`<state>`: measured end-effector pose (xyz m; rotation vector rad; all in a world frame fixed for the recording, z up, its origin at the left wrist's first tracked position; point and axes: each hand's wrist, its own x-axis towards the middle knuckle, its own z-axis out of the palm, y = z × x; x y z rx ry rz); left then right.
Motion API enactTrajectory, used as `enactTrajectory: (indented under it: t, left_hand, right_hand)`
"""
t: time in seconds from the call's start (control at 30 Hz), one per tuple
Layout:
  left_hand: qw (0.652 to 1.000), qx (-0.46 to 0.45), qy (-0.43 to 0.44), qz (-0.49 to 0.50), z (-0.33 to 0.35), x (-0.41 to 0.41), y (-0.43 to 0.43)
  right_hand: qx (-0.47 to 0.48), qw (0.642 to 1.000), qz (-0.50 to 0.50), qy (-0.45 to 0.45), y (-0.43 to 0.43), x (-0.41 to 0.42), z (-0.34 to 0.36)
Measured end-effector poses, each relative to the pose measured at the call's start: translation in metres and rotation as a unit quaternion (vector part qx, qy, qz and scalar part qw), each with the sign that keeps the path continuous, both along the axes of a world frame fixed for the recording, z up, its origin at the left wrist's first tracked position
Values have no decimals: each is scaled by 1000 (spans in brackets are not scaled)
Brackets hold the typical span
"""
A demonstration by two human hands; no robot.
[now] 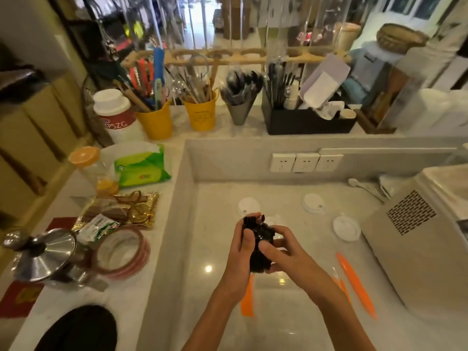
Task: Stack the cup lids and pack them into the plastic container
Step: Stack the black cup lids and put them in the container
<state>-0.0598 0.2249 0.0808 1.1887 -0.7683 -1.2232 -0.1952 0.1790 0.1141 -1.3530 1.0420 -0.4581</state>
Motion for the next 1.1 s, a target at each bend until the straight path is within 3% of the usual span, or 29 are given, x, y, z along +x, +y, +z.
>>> enactTrajectory:
  t: [0.2,0.43,0.5,0.6,0.7,0.93,1.1]
  left_hand:
    - [999,-2,-52,-12,-7,-18,-17]
    - [1000,3,5,-27,-1,-44,-54]
    - [998,-13,41,-42,2,-52,-64]
    - [985,-13,164,-53,5,-53,-70]
    - [966,3,252,-55,1,-42,-69]
    - [982,70,173,-37,-6,-40,-60]
    - [994,88,62,-33,-16,-46,-47]
  right_hand:
    - [-23,998,54,-4,-29,-24,-4]
    - [-83,993,76,35,-63,-50,4]
    - [-96,992,71,44,-71,-58,4]
    - [-116,990,57,52,-77,-65,0]
    - [-79,997,18,-4,-77,-66,-5]
    - [134,982,-45,-129,-60,-73,-34]
    - [142,975,-125,-115,-55,-74,-42]
